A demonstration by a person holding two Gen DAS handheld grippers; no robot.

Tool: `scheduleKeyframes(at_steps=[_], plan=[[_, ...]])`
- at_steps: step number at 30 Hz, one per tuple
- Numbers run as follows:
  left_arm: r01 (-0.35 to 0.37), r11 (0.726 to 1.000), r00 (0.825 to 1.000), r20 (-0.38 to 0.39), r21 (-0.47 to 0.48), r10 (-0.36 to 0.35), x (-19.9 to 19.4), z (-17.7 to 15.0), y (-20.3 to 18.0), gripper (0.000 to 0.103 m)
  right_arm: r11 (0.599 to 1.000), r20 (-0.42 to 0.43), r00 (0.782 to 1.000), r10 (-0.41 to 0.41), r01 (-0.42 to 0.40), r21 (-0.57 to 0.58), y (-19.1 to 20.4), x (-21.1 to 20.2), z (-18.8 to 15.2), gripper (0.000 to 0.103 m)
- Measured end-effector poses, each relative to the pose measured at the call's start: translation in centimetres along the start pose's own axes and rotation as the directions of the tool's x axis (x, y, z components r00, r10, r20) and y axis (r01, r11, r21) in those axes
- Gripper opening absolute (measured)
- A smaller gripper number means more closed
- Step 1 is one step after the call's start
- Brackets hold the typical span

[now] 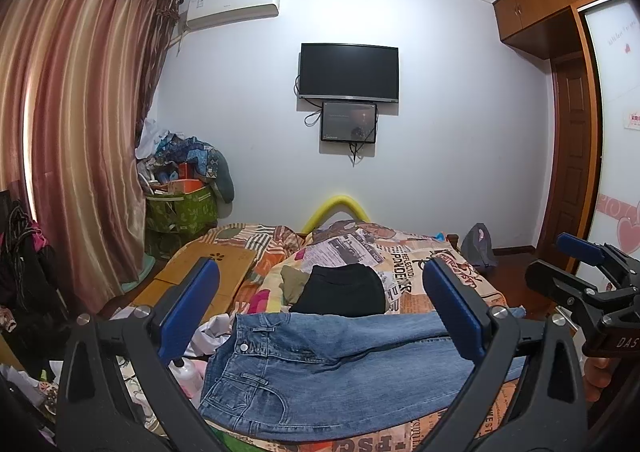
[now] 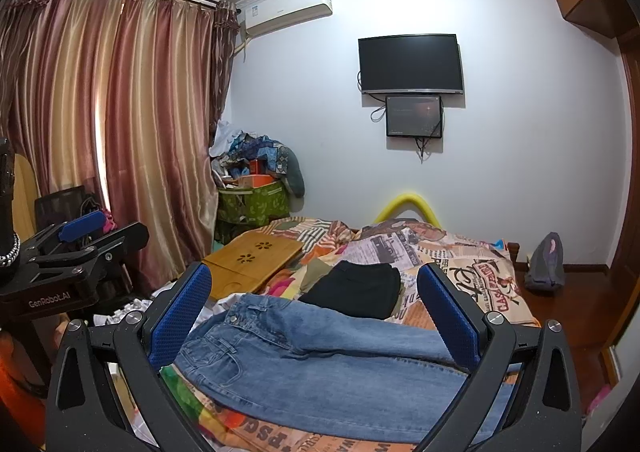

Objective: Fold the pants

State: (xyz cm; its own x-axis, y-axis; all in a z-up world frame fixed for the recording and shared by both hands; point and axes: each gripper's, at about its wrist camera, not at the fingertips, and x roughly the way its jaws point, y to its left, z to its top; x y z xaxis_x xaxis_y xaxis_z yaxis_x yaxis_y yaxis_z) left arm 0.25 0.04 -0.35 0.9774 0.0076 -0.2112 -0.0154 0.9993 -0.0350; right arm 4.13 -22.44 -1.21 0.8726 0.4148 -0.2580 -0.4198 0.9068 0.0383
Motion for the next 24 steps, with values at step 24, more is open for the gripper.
scheduleKeyframes(at_steps=[24], plan=[[0.014,1.0,1.0,-0.005,-0.002,-0.014,0.34,0.21,0.27,0.103,1.0,-0.003,1.0,-0.007,0.007,0.001,-0.25,-0.07,0.14,0.102]])
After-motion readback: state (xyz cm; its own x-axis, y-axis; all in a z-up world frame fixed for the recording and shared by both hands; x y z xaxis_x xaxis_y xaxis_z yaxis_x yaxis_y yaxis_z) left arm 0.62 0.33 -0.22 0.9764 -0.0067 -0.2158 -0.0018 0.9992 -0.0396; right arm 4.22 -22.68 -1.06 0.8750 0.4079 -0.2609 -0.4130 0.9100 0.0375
